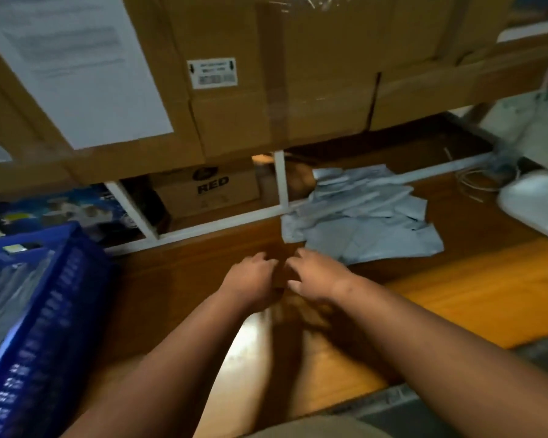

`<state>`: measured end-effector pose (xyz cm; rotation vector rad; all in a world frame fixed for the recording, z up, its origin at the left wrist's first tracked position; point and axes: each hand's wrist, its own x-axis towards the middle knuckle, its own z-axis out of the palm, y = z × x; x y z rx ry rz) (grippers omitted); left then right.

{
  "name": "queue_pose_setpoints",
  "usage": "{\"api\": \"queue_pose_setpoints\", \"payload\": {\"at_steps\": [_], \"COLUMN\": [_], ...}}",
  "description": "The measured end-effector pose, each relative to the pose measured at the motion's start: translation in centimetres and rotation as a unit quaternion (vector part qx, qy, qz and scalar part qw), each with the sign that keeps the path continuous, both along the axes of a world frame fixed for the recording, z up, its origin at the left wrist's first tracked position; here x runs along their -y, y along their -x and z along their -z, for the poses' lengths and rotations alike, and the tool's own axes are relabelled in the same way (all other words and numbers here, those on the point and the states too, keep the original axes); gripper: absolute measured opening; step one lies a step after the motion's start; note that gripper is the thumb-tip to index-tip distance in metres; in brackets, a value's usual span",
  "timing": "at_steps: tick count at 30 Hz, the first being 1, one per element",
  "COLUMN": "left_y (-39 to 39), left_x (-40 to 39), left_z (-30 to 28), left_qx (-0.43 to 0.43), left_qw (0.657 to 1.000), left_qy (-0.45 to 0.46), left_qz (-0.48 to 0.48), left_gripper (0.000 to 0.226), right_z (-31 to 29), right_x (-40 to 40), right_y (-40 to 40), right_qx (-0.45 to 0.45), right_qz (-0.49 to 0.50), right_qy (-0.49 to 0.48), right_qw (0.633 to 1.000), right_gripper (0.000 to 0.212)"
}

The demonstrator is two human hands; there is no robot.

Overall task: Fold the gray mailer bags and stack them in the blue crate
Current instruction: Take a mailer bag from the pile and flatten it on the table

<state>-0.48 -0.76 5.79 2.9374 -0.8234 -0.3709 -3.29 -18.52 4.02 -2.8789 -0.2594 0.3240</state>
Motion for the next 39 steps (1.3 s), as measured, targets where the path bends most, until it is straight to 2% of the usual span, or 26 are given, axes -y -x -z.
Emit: {"api": "queue_pose_setpoints", "payload": {"at_steps": [3, 7, 9, 12, 16, 20, 24, 29, 35, 39], "left_y": [0.2, -1.0, -2.8, -5.7, -9.3, -10.1, -9.0, -7.0, -3.3, 0.1], "left_x": [4.4, 9.4, 11.5, 14.3, 17.3, 19.2, 19.7, 16.8, 6.6, -1.6], "left_z": [2.2, 4.1, 5.0, 6.6, 9.9, 11.7, 12.3, 12.5, 12.1, 10.7], "left_qx": [-0.023, -0.023, -0.041, -0.084, -0.093, -0.057, -0.022, -0.027, -0.017, -0.049], "left_qw": [1.0, 1.0, 0.998, 0.986, 0.978, 0.974, 0.975, 0.981, 0.99, 0.993], "left_qy": [-0.011, -0.013, 0.01, 0.061, 0.023, 0.019, 0.016, -0.033, -0.062, -0.058], "left_qz": [0.017, 0.0, -0.035, -0.13, -0.184, -0.216, -0.219, -0.191, -0.124, -0.089], "left_gripper": [0.042, 0.046, 0.056, 0.085, 0.105, 0.122, 0.113, 0.098, 0.117, 0.111], "right_z": [2.1, 3.8, 4.7, 6.0, 7.3, 7.4, 7.7, 7.6, 7.8, 8.4], "right_x": [5.4, 11.9, 14.8, 18.1, 19.9, 19.3, 18.1, 15.6, 9.7, 3.9], "right_y": [1.2, 2.0, 2.3, 2.9, 3.1, 2.6, 1.6, 0.7, 0.3, 1.4], "right_qx": [-0.009, 0.024, 0.023, 0.011, 0.021, 0.036, 0.079, 0.113, 0.132, 0.121], "right_qz": [0.043, 0.112, 0.141, 0.164, 0.158, 0.136, 0.115, 0.066, -0.039, -0.112], "right_qy": [0.012, 0.01, -0.003, -0.039, -0.08, -0.099, -0.115, -0.125, -0.087, -0.082], "right_qw": [0.999, 0.993, 0.99, 0.986, 0.984, 0.985, 0.983, 0.983, 0.987, 0.983], "right_gripper": [0.051, 0.05, 0.051, 0.051, 0.048, 0.046, 0.038, 0.031, 0.031, 0.036]}}
